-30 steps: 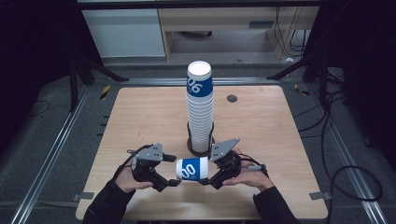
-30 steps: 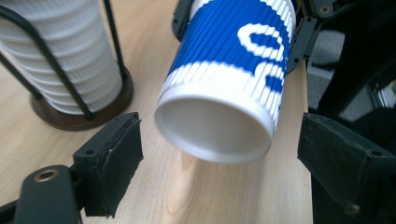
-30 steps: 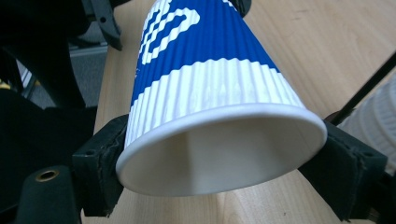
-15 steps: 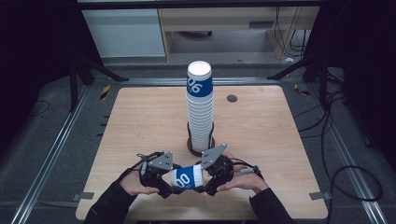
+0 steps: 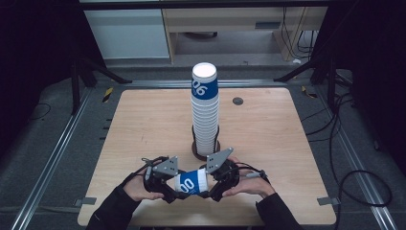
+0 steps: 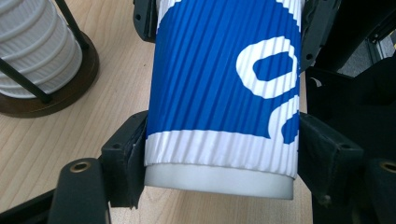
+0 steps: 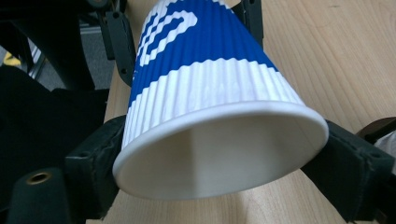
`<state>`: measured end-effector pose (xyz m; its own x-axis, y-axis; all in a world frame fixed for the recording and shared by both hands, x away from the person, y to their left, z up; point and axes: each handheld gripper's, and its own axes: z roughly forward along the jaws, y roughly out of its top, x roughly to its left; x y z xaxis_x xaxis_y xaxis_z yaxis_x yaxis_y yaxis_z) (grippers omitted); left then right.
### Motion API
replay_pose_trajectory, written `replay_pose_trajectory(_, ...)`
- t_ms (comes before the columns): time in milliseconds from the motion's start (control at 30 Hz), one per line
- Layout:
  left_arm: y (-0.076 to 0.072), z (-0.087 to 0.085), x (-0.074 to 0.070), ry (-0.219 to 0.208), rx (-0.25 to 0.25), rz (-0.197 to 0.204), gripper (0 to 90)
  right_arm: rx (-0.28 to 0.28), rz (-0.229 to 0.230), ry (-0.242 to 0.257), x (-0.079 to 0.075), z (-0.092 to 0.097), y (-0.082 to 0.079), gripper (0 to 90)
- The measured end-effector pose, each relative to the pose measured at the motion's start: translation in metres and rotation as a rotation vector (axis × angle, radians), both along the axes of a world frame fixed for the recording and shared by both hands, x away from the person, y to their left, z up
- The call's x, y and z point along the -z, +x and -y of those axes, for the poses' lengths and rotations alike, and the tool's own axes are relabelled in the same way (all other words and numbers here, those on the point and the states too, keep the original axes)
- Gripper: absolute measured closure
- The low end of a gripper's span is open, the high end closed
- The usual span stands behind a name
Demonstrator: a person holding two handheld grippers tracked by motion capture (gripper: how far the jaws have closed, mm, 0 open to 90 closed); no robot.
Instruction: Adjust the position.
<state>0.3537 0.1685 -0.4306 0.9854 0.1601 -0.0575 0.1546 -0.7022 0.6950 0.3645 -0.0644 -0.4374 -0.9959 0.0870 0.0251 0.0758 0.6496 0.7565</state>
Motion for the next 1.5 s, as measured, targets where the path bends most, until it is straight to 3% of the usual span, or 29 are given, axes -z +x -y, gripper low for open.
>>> replay_pose_trajectory(167, 0.002, -0.004, -0.002, -0.011, -0.016, 0.006, 26.3, 0.022, -0.011, 0.034, -0.004, 0.004, 0.002, 7.3)
replay_pose_trajectory(367, 0.005, -0.012, -0.005, -0.043, -0.037, 0.009, 26.3, 0.063, -0.016, 0.108, -0.014, 0.014, 0.005, 6.6)
replay_pose_trajectory(400, 0.006, -0.016, -0.007, -0.059, -0.053, 0.014, 26.3, 0.086, -0.013, 0.143, -0.018, 0.02, 0.007, 6.4)
replay_pose_trajectory(533, 0.009, -0.026, -0.012, -0.12, -0.088, 0.021, 26.3, 0.124, -0.005, 0.179, -0.022, 0.029, 0.009, 6.5)
replay_pose_trajectory(633, 0.01, -0.034, -0.017, -0.189, -0.115, 0.022, 26.3, 0.145, -0.015, 0.209, -0.024, 0.034, 0.011, 6.4)
replay_pose_trajectory(800, 0.011, -0.042, -0.023, -0.282, -0.132, 0.026, 26.3, 0.157, -0.04, 0.251, -0.024, 0.037, 0.014, 6.3)
replay_pose_trajectory(933, 0.009, -0.04, -0.024, -0.323, -0.123, 0.027, 26.3, 0.152, -0.047, 0.262, -0.023, 0.035, 0.013, 6.3)
replay_pose_trajectory(1167, 0.004, -0.024, -0.018, -0.311, -0.082, 0.019, 26.3, 0.112, -0.09, 0.317, -0.023, 0.031, 0.011, 6.7)
replay_pose_trajectory(1500, -0.001, -0.011, -0.012, -0.295, -0.04, 0.007, 26.3, 0.066, -0.131, 0.318, -0.017, 0.02, 0.009, 8.9)
